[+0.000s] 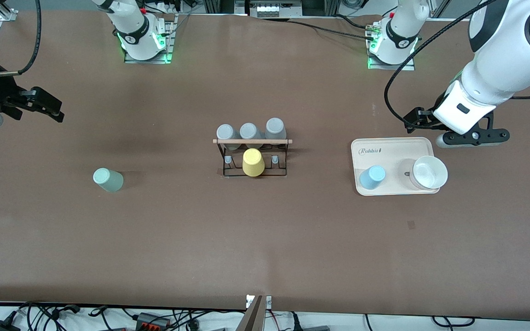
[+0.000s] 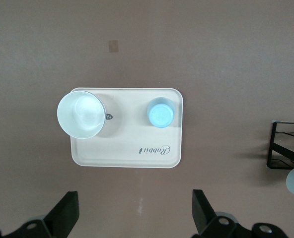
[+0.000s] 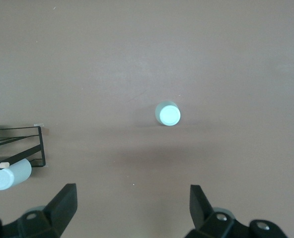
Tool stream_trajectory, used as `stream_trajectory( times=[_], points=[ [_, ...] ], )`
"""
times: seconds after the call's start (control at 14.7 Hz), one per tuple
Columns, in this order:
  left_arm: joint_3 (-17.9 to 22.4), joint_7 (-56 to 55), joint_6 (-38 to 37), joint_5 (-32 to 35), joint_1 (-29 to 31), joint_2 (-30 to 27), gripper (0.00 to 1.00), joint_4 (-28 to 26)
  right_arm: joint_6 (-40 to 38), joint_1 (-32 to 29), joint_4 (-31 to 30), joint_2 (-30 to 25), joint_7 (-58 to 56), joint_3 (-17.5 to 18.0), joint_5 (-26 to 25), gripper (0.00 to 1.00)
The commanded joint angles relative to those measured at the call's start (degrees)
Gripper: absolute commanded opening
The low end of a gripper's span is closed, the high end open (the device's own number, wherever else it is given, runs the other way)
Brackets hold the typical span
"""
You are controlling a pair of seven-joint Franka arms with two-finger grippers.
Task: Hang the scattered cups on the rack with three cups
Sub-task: 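Lower the left gripper over the light blue cup on the tray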
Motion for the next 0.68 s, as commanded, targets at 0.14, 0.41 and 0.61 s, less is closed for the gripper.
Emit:
stream_trajectory(
  times=[0.14, 0.41, 0.61],
  points=[
    [0.28, -0.03, -1.06, -0.29, 0.05, -0.46, 1.0, 0.52, -1.2, -0.41, 1.67, 0.18, -0.96, -0.22, 0.35, 1.0],
    [0.37, -0.03, -1.06, -0.21, 0.05, -0.46, 1.0, 0.52, -1.2, -0.5, 1.84, 0.18, -1.49, -0.31, 0.17, 1.0],
    [0.36, -0.03, -1.85, -0.29, 0.05, -0.37, 1.0, 0.52, -0.94, -0.5, 1.84, 0.09, -1.32, -0.22, 0.35, 1.0]
  ],
)
